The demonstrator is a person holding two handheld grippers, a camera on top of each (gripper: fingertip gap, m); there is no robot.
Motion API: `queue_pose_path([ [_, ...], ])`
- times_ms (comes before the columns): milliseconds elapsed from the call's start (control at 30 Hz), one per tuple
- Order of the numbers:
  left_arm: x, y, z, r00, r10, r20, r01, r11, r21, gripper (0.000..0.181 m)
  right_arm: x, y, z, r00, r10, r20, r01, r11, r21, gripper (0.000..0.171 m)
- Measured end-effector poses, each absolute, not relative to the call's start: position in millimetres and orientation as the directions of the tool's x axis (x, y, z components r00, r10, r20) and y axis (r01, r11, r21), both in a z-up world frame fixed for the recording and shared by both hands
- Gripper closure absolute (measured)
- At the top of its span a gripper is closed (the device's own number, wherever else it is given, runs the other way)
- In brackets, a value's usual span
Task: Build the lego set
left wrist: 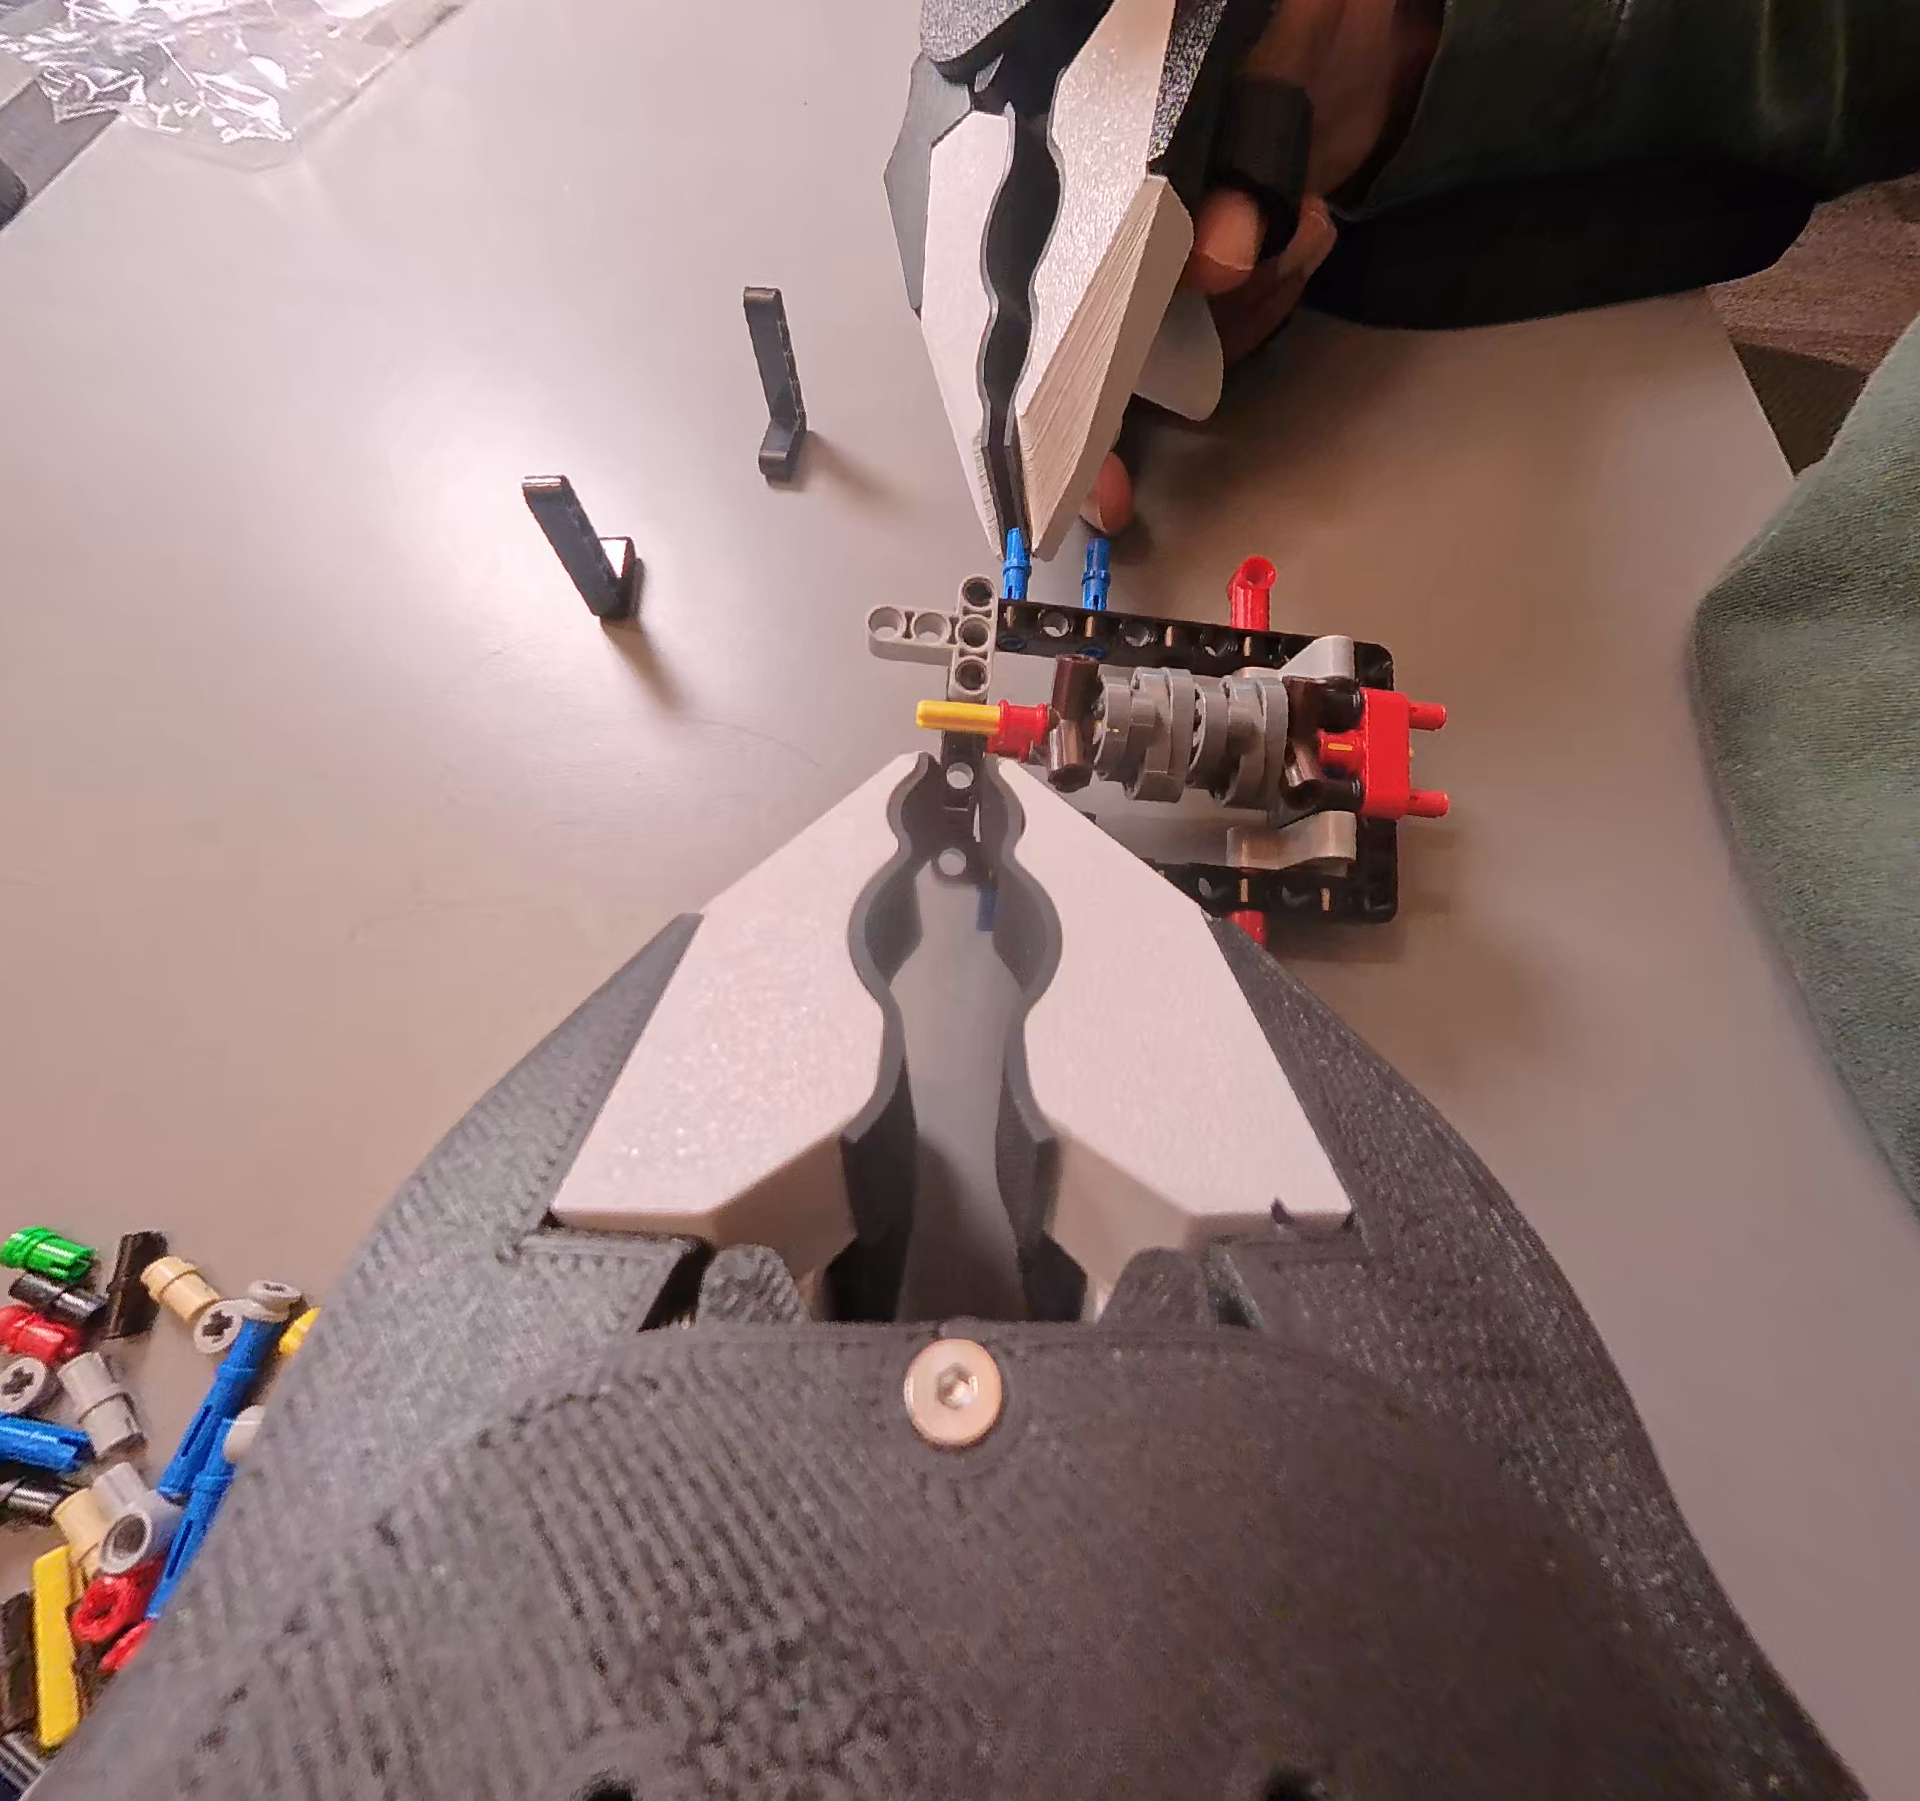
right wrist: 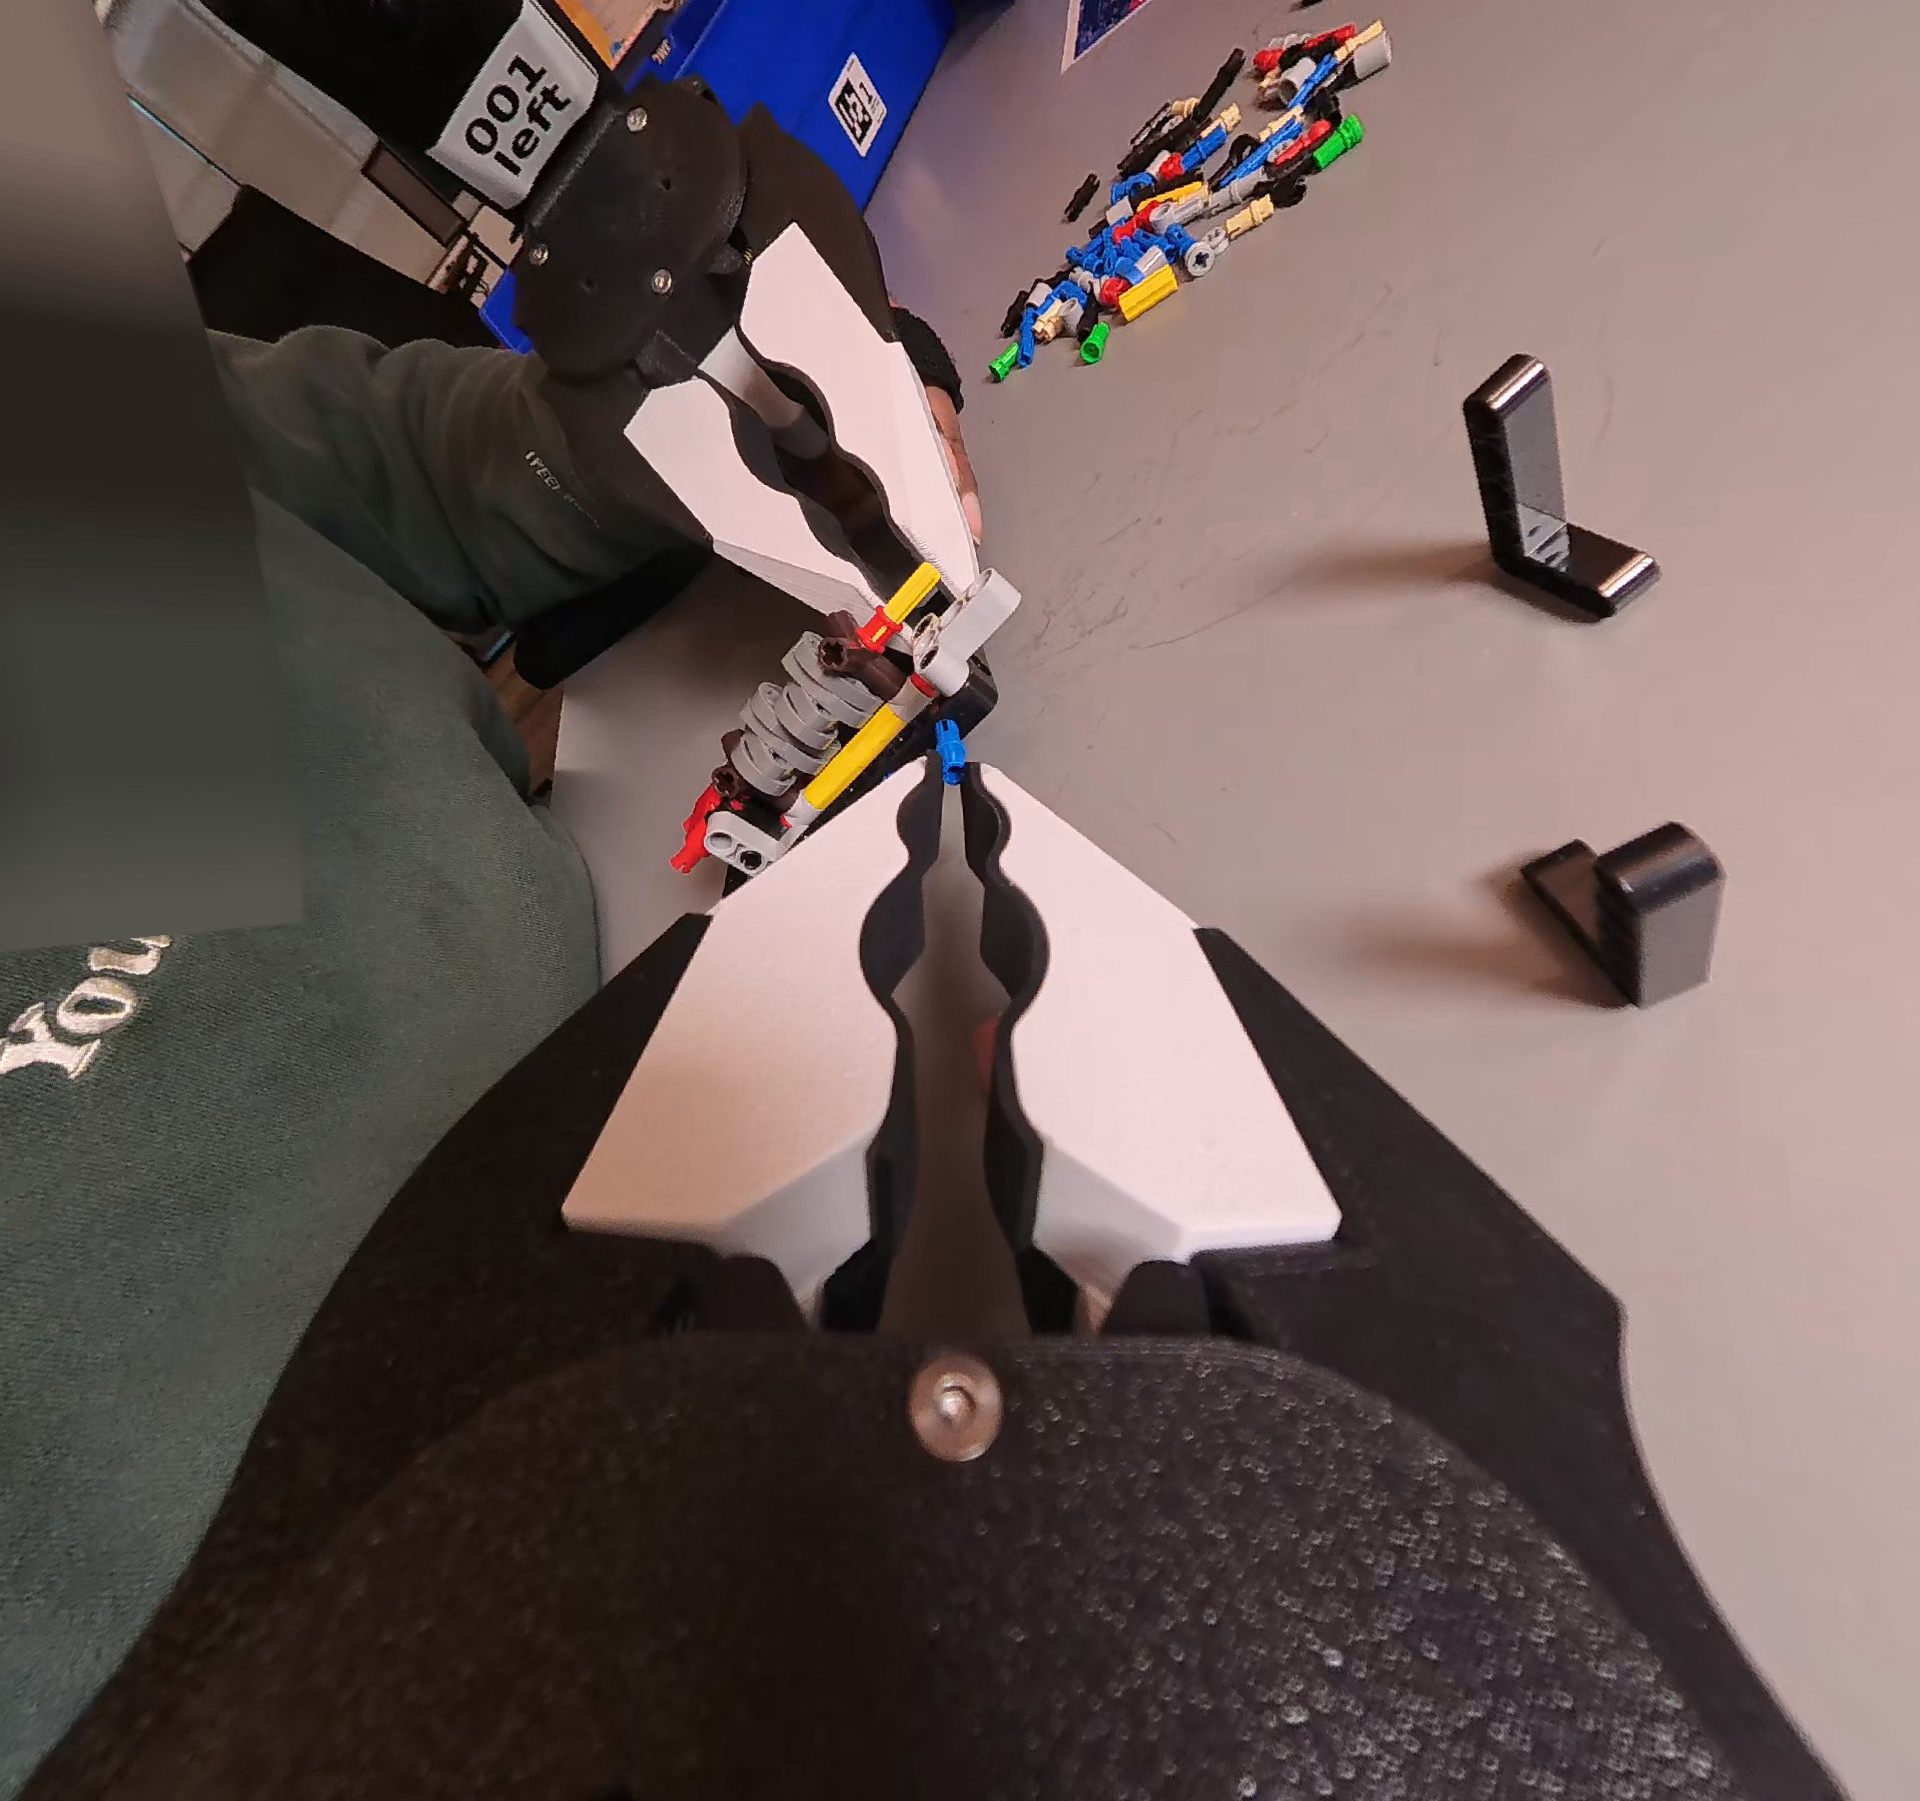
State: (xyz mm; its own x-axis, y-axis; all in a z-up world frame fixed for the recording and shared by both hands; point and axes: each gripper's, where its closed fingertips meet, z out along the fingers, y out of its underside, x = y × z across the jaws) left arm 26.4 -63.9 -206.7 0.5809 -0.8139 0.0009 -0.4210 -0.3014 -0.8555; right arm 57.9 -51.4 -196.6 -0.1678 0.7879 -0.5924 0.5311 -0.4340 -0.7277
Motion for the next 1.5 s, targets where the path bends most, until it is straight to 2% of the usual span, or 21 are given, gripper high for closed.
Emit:
queue_pose_path([
  [1500,26.3,-65.7,-204.0,0.568,-0.822,0.024,-0.401,-0.302,-0.865,0.175,60.1,-53.7,-194.0,-0.192,0.776,-0.601,0.528,-0.434,-0.73,0.171],
])
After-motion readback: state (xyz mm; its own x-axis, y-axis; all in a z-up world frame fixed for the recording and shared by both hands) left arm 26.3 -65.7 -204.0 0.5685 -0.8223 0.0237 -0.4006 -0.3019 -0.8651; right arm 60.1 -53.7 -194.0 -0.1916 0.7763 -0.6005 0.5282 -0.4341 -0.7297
